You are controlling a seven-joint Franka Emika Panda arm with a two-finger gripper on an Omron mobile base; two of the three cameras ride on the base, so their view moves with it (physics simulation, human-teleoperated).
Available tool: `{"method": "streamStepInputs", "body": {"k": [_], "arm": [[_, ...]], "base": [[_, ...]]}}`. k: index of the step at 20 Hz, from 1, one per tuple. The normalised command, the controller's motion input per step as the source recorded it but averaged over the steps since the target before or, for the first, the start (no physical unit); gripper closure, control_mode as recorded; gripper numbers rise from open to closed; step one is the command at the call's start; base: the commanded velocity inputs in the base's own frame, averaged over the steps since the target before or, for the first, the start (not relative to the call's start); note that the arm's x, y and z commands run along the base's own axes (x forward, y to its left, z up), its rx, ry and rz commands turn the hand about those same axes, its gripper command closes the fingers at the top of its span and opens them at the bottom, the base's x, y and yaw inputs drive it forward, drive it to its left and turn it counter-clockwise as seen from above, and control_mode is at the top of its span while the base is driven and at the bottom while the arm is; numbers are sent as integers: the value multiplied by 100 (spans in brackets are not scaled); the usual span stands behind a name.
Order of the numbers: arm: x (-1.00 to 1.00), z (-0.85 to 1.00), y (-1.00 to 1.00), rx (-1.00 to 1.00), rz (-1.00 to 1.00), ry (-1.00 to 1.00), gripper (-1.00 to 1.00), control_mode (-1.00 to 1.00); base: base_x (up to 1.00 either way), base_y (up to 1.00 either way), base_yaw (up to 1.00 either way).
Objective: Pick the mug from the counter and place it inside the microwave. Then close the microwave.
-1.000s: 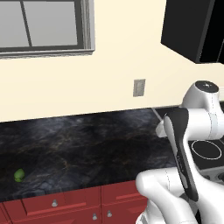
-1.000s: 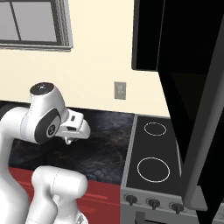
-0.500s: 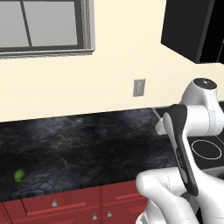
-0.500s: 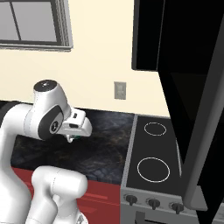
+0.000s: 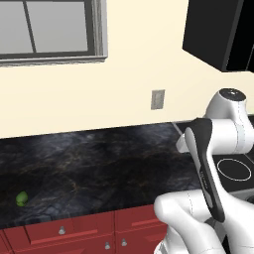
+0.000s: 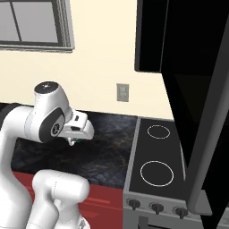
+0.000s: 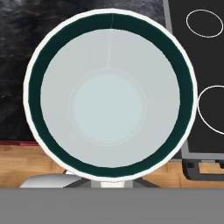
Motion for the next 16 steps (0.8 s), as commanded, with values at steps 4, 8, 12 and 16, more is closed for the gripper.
{"method": "streamStepInputs", "body": {"k": [4, 8, 12, 16], "arm": [[0, 0, 0, 0, 0, 0, 100, 100], [0, 0, 0, 0, 0, 0, 100, 100], [0, 0, 0, 0, 0, 0, 100, 100], [0, 0, 0, 0, 0, 0, 100, 100]], "base": [[-1, 0, 0], [-62, 0, 0], [-64, 3, -3], [-33, 27, -22]]}}
